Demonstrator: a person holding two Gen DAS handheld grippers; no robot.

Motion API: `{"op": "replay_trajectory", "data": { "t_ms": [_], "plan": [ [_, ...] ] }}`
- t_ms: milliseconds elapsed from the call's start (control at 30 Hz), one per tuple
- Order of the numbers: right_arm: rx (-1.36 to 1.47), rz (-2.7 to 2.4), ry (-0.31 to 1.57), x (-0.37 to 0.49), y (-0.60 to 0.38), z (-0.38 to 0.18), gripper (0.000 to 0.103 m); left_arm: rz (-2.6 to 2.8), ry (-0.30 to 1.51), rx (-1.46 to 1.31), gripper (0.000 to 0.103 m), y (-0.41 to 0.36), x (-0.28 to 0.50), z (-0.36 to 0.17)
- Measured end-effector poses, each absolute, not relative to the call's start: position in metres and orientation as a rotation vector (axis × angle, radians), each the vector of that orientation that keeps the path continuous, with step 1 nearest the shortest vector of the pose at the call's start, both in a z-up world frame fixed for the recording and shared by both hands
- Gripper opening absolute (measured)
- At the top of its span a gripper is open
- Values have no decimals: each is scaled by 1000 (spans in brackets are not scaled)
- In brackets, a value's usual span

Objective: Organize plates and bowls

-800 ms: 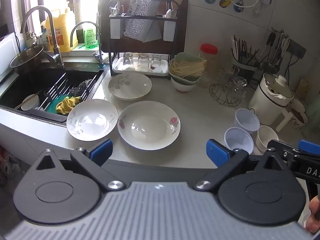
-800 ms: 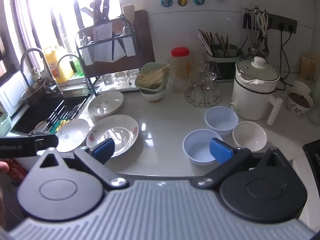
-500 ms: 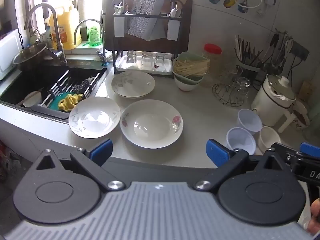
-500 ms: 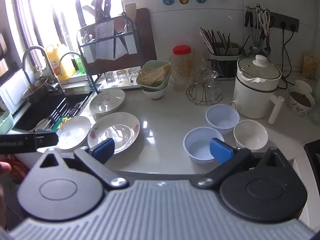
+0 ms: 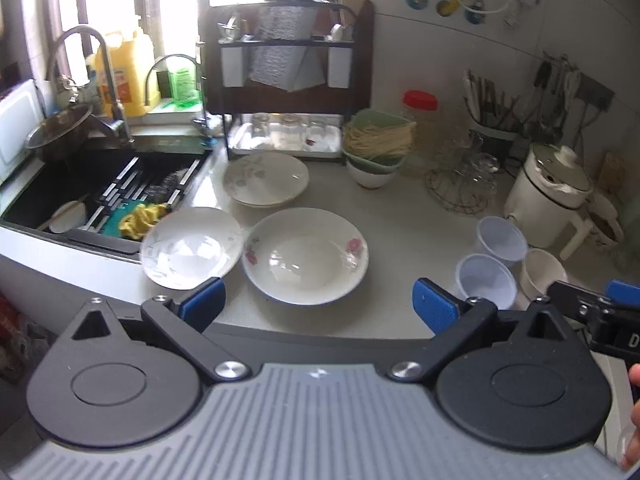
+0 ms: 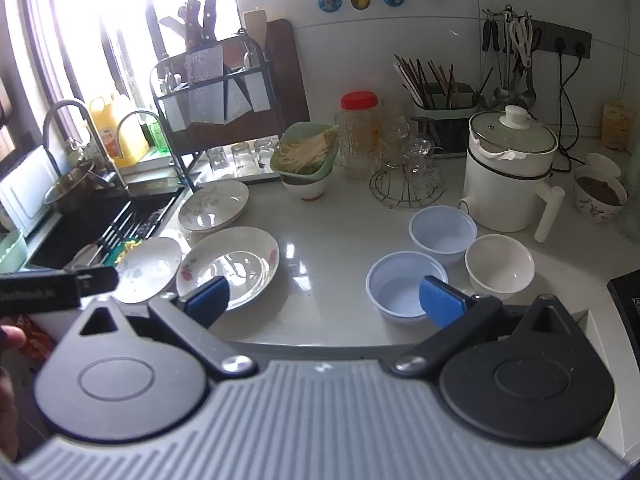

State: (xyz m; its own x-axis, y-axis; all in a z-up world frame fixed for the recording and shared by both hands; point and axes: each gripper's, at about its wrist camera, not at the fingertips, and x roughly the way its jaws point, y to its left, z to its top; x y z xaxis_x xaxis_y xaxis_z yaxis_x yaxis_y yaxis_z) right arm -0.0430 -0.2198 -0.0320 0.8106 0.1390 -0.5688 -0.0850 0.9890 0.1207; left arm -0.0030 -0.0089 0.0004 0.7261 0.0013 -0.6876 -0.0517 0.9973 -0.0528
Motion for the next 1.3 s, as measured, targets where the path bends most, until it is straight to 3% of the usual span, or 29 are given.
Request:
{"op": "replay_trajectory", "data": {
  "t_ms": [1300],
  "plan": [
    [108, 89, 636, -40, -219, -34, 103, 0, 803, -109, 101, -4, 8, -9]
  ]
}}
